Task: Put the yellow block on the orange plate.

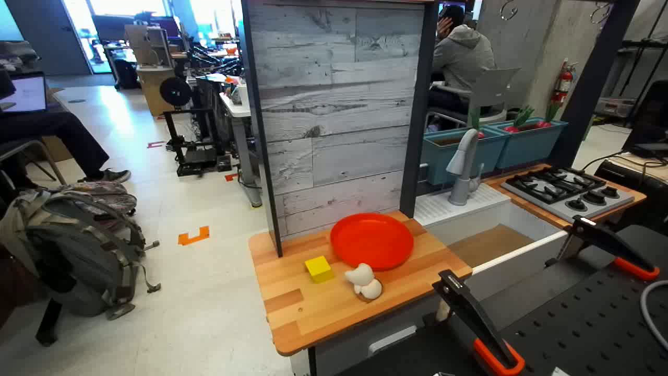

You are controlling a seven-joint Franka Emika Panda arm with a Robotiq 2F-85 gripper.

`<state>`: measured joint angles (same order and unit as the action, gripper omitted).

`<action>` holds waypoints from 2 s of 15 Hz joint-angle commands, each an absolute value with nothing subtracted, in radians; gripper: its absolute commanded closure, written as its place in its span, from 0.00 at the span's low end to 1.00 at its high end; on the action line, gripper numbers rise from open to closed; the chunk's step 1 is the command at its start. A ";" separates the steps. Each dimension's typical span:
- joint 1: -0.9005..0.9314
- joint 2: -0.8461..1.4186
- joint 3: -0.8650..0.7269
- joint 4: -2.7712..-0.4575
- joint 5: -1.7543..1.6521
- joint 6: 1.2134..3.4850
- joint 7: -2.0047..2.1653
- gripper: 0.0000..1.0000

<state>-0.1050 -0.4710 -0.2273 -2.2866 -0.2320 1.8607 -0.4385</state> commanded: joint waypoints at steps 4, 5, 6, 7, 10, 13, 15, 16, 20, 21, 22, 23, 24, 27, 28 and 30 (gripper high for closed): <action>-0.101 -0.446 -0.205 -2.298 -0.230 1.898 -0.381 0.00; -0.094 -0.435 -0.194 -2.310 -0.228 1.920 -0.364 0.00; -0.086 -0.422 -0.183 -2.319 -0.223 1.940 -0.345 0.00; -0.074 -0.404 -0.167 -2.334 -0.218 1.970 -0.324 0.00; -0.041 -0.361 -0.113 -2.397 -0.207 2.088 -0.256 0.00; -0.006 -0.303 -0.063 -2.462 -0.183 2.229 -0.185 0.00; 0.020 -0.238 -0.032 -2.492 -0.153 2.318 -0.151 0.00; 0.033 -0.205 -0.018 -2.501 -0.136 2.353 -0.146 0.00; 0.089 -0.024 0.047 -2.510 -0.069 2.497 -0.142 0.00; 0.096 0.028 0.061 -2.498 -0.064 2.523 -0.138 0.00; 0.104 0.088 0.077 -2.485 -0.076 2.547 -0.118 0.00; 0.109 0.142 0.088 -2.470 -0.092 2.574 -0.097 0.00; 0.116 0.203 0.095 -2.448 -0.116 2.592 -0.067 0.00; 0.121 0.200 0.096 -2.469 -0.130 2.574 -0.062 0.00; 0.126 0.238 0.096 -2.453 -0.135 2.574 -0.053 0.00; 0.125 0.245 0.095 -2.451 -0.135 2.575 -0.053 0.00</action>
<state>0.1270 0.2445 0.0924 -2.4515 -0.1340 2.5765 -0.0534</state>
